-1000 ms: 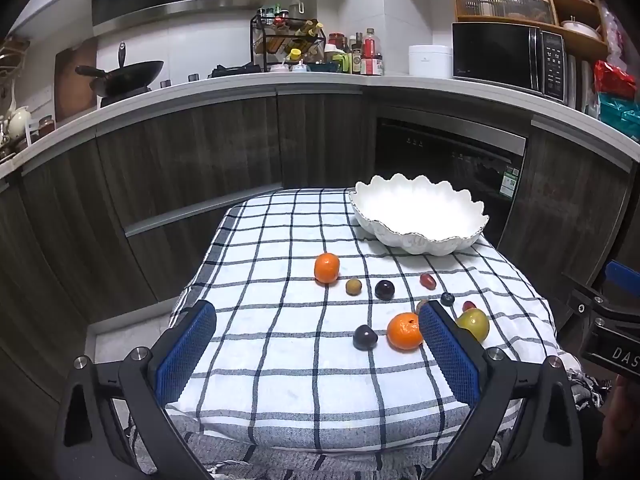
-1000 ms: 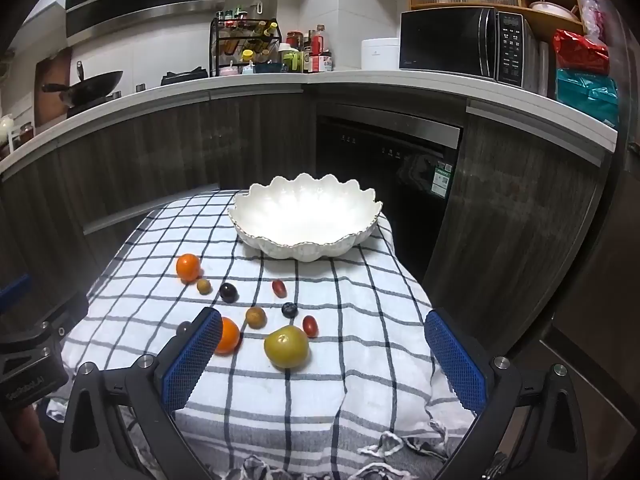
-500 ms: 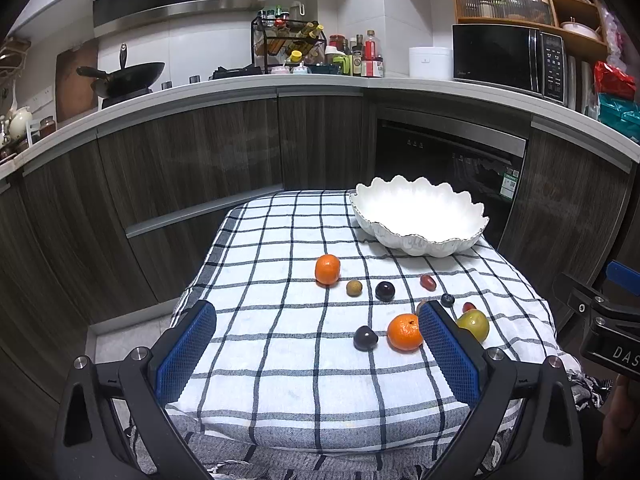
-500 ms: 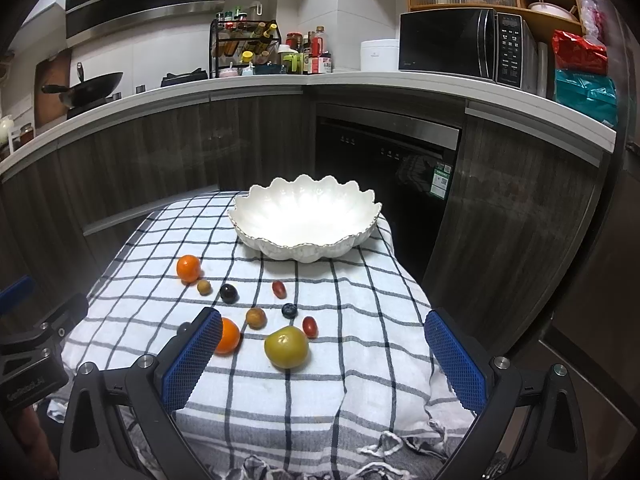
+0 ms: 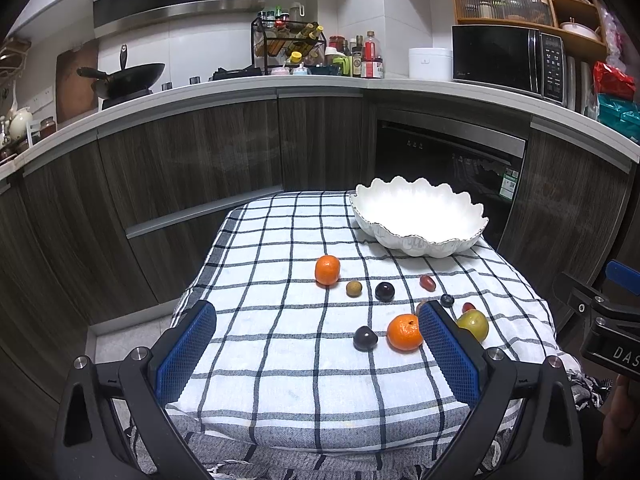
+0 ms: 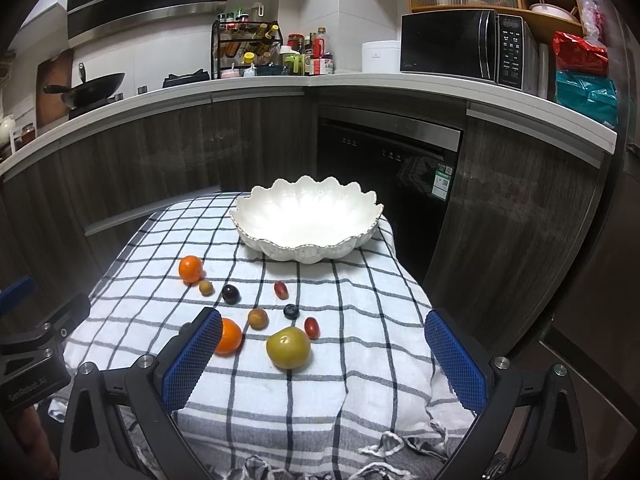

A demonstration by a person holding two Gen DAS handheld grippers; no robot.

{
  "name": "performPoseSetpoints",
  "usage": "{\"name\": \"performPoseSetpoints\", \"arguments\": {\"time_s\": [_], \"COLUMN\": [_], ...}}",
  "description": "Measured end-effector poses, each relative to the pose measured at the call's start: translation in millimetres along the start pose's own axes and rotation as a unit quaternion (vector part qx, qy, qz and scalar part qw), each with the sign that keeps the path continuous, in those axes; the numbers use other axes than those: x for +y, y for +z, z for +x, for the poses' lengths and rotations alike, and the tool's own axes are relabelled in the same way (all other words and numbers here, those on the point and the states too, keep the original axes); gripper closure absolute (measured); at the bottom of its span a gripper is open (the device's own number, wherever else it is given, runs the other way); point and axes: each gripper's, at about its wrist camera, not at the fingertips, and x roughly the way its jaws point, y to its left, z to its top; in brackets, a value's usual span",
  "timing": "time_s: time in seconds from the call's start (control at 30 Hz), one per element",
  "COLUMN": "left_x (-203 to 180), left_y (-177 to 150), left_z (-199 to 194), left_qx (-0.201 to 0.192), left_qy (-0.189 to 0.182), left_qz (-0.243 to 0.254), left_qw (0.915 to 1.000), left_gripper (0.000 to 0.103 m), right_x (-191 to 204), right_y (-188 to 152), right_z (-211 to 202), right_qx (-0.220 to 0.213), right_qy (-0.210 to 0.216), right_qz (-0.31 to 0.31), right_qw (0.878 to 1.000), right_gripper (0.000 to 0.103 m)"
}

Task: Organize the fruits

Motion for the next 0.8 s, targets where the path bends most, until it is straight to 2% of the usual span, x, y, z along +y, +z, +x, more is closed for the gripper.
{"name": "performPoseSetpoints", "arguments": {"time_s": [0.8], "left_x": [0.0], "left_y": [0.3], "left_z": [-2.0], "left_qx": [-0.001], "left_qy": [0.0], "left_qz": [0.001], "left_qw": [1.0], "left_gripper": [0.0], "right_x": [2.1], "right_y": [1.5], "right_z": [-1.8], "right_qx": [-0.003], "right_qy": [-0.001], "right_qz": [0.0], "right_qw": [1.0], "right_gripper": [0.001]}}
